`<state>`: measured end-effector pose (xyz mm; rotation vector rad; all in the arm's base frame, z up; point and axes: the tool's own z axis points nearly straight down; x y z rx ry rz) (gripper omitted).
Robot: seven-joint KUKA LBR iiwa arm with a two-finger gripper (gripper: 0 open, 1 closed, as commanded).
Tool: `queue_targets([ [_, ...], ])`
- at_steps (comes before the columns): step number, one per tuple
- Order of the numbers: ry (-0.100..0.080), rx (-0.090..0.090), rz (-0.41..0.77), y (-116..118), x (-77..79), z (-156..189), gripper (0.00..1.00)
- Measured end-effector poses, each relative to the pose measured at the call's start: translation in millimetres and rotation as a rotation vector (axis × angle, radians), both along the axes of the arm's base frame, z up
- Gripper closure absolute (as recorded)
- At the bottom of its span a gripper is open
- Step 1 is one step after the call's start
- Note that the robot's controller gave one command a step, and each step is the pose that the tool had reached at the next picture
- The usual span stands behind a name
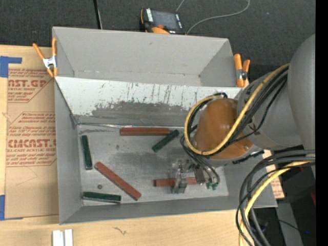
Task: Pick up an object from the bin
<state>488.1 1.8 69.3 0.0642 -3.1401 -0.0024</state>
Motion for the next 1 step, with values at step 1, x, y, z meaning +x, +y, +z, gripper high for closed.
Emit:
queue_targets([
  [1,-0.010,-0.002,0.034,-9.3,9.8,160.5,1.00],
])
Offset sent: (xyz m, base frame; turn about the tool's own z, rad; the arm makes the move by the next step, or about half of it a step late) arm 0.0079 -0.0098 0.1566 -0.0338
